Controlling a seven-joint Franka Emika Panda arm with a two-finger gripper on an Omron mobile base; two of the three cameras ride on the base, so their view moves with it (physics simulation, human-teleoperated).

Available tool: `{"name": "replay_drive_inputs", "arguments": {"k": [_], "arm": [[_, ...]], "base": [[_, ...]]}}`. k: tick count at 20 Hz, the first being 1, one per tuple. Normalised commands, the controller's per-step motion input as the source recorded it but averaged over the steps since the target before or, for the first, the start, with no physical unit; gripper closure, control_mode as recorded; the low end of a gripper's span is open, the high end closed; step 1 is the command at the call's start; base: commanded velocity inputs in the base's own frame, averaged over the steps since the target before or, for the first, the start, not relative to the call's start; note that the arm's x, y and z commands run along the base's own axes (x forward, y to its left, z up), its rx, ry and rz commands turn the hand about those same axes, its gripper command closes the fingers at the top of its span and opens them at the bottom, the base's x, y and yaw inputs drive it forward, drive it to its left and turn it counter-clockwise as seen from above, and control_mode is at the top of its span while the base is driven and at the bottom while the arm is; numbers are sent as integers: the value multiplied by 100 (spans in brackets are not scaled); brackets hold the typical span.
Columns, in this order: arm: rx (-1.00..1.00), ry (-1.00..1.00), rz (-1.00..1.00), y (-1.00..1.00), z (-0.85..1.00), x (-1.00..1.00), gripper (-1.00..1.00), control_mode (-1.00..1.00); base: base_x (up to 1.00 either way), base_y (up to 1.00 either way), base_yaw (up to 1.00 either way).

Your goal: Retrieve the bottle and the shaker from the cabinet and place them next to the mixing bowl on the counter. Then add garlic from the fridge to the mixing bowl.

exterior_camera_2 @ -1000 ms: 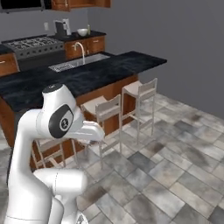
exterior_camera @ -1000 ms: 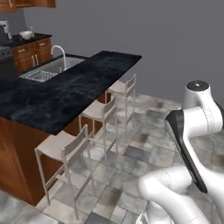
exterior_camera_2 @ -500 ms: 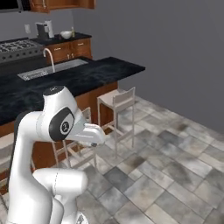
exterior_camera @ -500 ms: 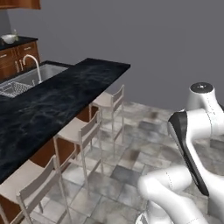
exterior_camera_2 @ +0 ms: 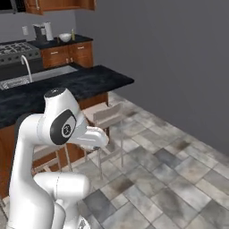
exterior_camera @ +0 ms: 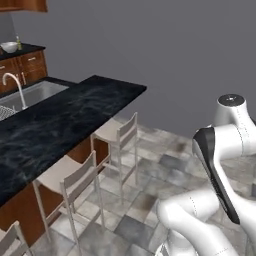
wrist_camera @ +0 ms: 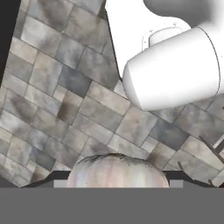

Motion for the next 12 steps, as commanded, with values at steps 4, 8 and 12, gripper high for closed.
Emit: {"name": "replay_drive_inputs", "arguments": {"k": [4, 8, 12], "arm": [[0, 0, 0, 0, 0, 0, 100, 100], [0, 0, 0, 0, 0, 0, 100, 100], [0, 0, 0, 0, 0, 0, 100, 100]], "base": [[86, -98, 32], [79, -100, 44], [84, -100, 47]]}}
